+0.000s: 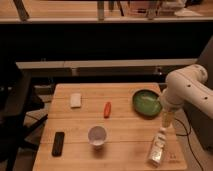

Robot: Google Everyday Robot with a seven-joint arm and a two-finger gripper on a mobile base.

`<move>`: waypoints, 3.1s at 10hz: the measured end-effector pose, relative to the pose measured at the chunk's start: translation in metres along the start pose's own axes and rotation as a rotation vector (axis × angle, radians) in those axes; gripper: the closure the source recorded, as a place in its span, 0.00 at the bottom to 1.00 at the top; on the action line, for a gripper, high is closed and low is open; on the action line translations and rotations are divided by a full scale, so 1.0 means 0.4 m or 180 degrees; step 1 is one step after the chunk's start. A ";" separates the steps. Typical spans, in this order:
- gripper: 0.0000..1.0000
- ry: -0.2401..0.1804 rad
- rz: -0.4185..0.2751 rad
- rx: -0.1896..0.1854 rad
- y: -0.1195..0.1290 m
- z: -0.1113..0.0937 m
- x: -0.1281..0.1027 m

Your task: Drag the pepper across the table

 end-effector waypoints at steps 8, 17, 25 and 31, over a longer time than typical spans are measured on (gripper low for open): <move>0.20 0.0000 0.0000 0.0000 0.000 0.000 0.000; 0.20 0.0005 -0.0005 0.0001 -0.001 0.000 0.000; 0.20 0.0301 -0.0588 0.0075 -0.091 0.000 -0.190; 0.20 0.0423 -0.1009 0.0135 -0.141 0.005 -0.297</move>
